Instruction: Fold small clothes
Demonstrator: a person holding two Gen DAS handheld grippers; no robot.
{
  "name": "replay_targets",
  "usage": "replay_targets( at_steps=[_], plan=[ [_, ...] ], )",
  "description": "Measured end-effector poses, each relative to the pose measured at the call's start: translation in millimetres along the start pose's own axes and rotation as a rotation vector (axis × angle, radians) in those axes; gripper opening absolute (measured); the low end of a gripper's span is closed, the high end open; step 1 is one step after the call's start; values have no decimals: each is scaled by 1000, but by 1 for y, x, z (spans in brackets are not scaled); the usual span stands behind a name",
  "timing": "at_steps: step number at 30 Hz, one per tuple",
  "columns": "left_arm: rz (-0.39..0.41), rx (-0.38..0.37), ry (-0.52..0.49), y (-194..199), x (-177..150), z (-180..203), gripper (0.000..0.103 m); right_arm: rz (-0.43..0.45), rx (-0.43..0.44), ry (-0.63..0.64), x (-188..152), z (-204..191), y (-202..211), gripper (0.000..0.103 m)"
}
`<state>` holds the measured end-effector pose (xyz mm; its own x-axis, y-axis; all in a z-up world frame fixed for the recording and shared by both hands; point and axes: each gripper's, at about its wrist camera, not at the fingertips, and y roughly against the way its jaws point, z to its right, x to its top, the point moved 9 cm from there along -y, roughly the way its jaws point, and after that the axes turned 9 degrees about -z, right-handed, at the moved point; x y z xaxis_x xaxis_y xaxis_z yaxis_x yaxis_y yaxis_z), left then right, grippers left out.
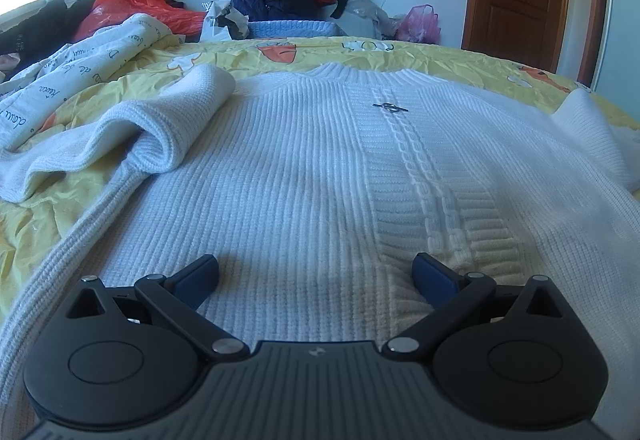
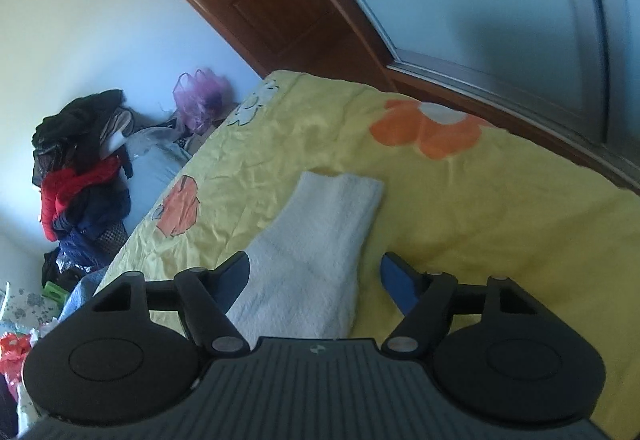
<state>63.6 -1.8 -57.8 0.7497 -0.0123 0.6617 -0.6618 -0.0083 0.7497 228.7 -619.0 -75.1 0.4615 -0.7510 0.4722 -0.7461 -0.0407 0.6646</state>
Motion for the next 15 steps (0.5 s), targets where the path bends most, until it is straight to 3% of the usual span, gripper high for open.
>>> replay_targets(
  at_steps=[1,2,3,4,10,15],
  plan=[
    [0,-1,0,0,0,0,103,3,-3,17,-2,-3,-5,67],
    [0,-1,1,0,0,0,103,-2,-10,28,3,-4,-5,51],
    [0,-2,1,0,0,0,103,-11,-41,46,5,-5,-8,24],
    [1,-4,3,0,0,0,103,-8,-64,65,7,-6,-9,19],
    [4,-18,13,0,0,0,103,120,-39,151,-3,-36,36,18],
    [15,-46,41,1,2,-3,103,199,106,373,-45,-119,106,18]
  ],
)
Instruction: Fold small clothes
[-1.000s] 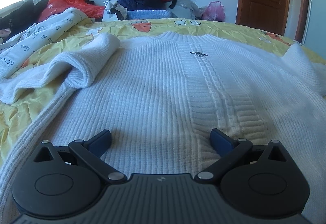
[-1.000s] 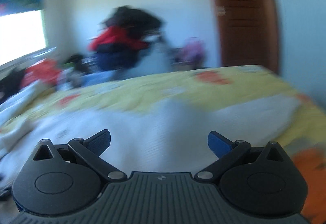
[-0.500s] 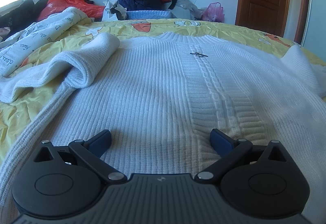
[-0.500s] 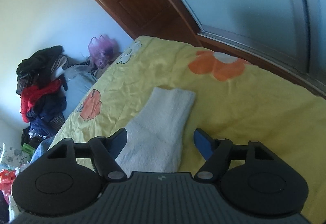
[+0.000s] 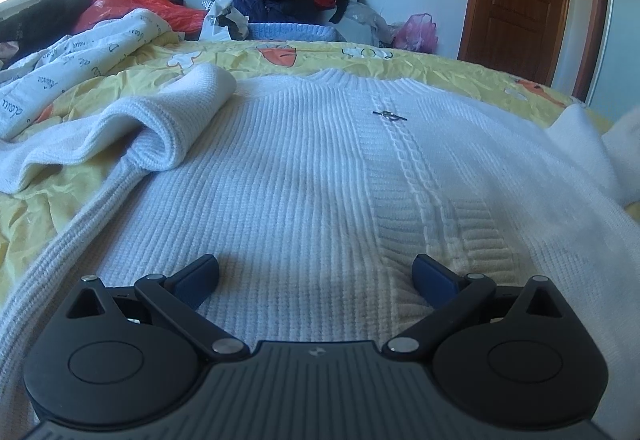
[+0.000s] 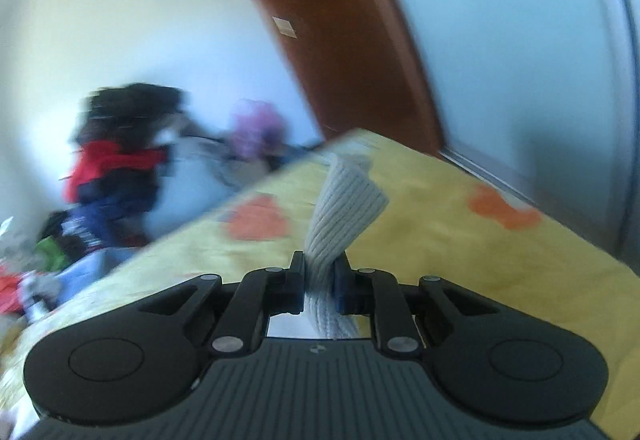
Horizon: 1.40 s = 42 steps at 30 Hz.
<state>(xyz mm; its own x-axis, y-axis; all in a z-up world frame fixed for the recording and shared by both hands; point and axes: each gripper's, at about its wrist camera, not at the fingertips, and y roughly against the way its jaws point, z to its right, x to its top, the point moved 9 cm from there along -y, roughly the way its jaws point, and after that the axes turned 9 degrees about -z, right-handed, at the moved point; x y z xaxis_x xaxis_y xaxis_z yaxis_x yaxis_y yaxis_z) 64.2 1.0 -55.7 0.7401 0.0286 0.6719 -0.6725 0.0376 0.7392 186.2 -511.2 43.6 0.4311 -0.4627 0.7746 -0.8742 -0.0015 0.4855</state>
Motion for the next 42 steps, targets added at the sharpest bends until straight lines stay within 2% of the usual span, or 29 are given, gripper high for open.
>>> replay_targets(
  at_steps=[2,5,8,11,13,15,16,18,20,23,27,29,31,35,36,37,38,40,42],
  plan=[
    [7,-17,17,1,1,-1,103,6,90,88,-14,-53,21,18],
    [17,-44,43,3,1,-5,103,-30,248,154,-48,-127,39,16],
    [23,-62,58,4,1,-5,103,-125,397,186,-103,-202,40,16],
    [27,-74,68,6,2,-7,103,-256,449,193,-163,-252,20,16],
    [29,-82,73,6,1,-8,103,-329,441,205,-199,-266,-1,16],
    [32,-91,80,7,2,-9,103,-412,398,224,-225,-268,-10,25],
    [32,-95,82,7,1,-10,103,-425,395,213,-235,-268,-1,28],
    [34,-108,90,8,2,-10,103,-378,418,184,-233,-262,17,38],
    [35,-128,109,9,3,-12,103,-338,422,179,-227,-242,37,39],
    [10,-180,192,12,11,-15,103,-344,401,161,-227,-206,52,40],
    [-71,-451,447,6,35,-3,103,-364,363,97,-232,-173,49,44],
    [-119,-537,517,-6,49,7,103,-380,389,21,-236,-166,40,44],
    [-167,-559,550,-25,58,17,103,-375,403,14,-237,-167,40,46],
    [-161,-485,514,-47,75,32,102,-372,442,42,-241,-170,45,59],
    [-158,-470,499,-50,79,35,98,-372,451,38,-241,-170,47,59],
    [-158,-452,479,-52,82,38,78,-374,457,29,-240,-168,47,59],
    [-170,-426,454,-57,82,41,47,-376,463,15,-240,-167,47,59],
    [-197,-338,394,-65,81,43,29,-379,475,-13,-239,-165,48,58],
    [-188,-326,372,-63,80,41,29,-379,479,-23,-239,-165,48,58]
  ],
)
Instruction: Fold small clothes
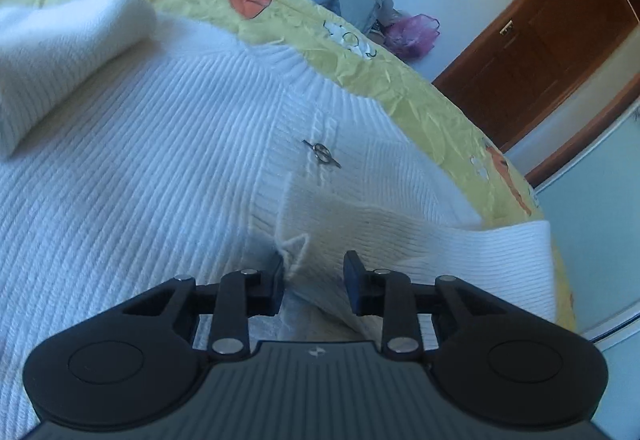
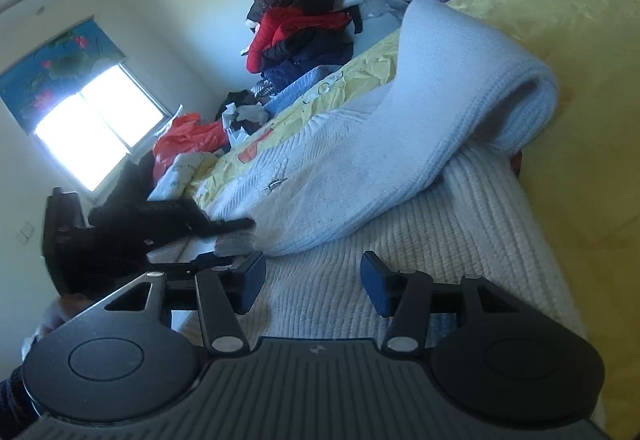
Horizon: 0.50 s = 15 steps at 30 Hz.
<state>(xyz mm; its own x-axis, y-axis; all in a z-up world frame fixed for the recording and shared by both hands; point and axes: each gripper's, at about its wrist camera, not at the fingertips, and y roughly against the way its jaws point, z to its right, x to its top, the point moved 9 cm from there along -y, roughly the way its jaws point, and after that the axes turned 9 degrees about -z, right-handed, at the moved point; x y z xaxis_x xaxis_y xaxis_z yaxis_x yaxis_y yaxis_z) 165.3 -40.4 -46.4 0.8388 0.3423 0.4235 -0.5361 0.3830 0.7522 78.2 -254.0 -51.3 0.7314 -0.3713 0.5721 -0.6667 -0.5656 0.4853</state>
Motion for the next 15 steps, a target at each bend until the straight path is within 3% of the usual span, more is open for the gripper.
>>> replay_targets(
  at_steps=[3,5,10,15],
  plan=[
    [24,21,-32,5,0,3,25,-2,-2,4,-1,-1,0,59],
    [47,25,-81,10,1,11,12,-2,-4,5,-1,-2,0,59],
    [123,-3,-167,33,24,29,11,-4,-13,12,-1,-3,-2,59],
    [228,52,-198,75,48,4,11,-4,-22,18,-1,-4,-3,59]
  ],
)
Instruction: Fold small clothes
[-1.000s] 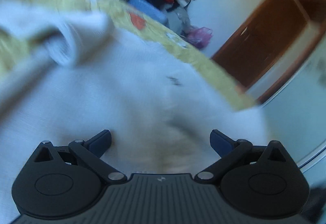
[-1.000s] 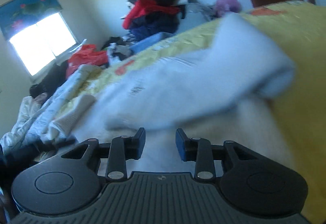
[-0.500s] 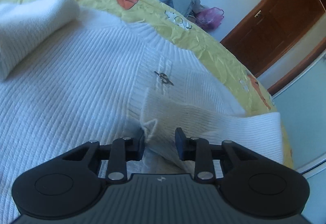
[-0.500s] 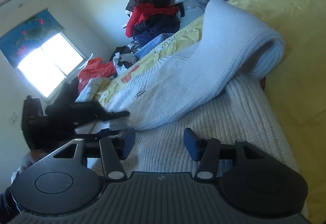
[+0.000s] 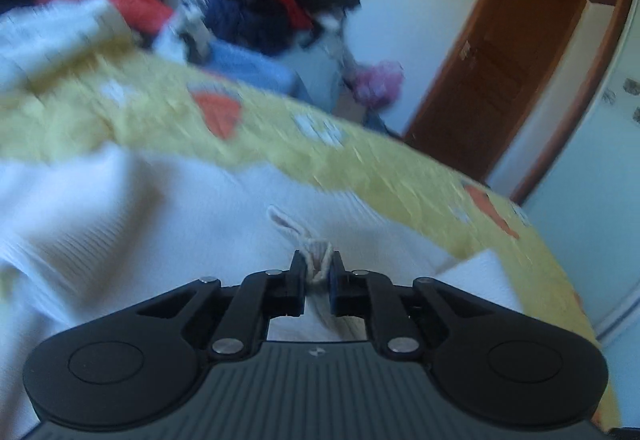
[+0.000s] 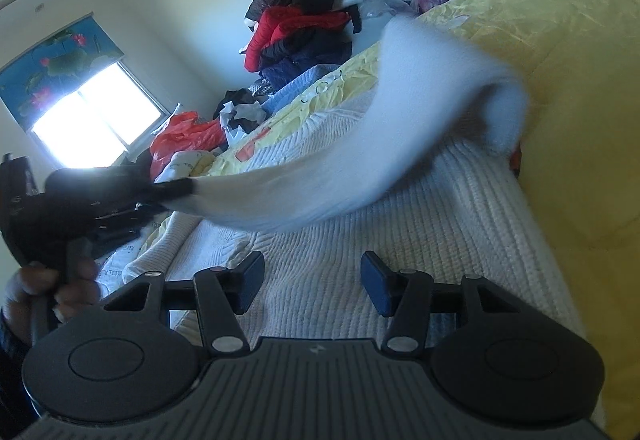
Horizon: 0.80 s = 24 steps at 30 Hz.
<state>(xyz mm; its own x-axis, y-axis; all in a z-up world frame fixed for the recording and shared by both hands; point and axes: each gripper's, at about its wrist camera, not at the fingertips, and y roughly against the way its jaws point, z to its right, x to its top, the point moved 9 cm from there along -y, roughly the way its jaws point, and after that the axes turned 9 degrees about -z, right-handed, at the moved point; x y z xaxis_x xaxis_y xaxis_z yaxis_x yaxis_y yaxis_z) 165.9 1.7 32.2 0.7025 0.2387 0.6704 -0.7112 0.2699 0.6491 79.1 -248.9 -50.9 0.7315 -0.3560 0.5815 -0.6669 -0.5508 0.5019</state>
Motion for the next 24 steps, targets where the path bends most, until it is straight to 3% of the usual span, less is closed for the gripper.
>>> replay_targets(
  at_steps=[2,6,12,15,19,20,22,24],
  plan=[
    [18,55,31,6,6,-30,11,-1,-5,3,0,-2,-1,59],
    [-50,116,99,-8,-8,-80,11,-3,-12,9,1,-2,-3,59],
    [-115,145,76,-30,-35,-96,12,-9,-27,27,2,-6,-5,59],
    [-98,130,93,-11,-35,-94,19,-40,-74,76,6,-11,-2,61],
    [63,153,-4,31,-28,-73,24,88,-109,214,56,-36,16,64],
    [82,149,-42,32,-27,-64,29,110,-137,243,76,-40,11,67],
    [47,122,-87,16,-30,-47,38,87,-191,281,105,-39,-15,72],
    [-35,100,-89,-15,-39,-39,38,28,-265,319,121,-31,-51,71]
  ],
)
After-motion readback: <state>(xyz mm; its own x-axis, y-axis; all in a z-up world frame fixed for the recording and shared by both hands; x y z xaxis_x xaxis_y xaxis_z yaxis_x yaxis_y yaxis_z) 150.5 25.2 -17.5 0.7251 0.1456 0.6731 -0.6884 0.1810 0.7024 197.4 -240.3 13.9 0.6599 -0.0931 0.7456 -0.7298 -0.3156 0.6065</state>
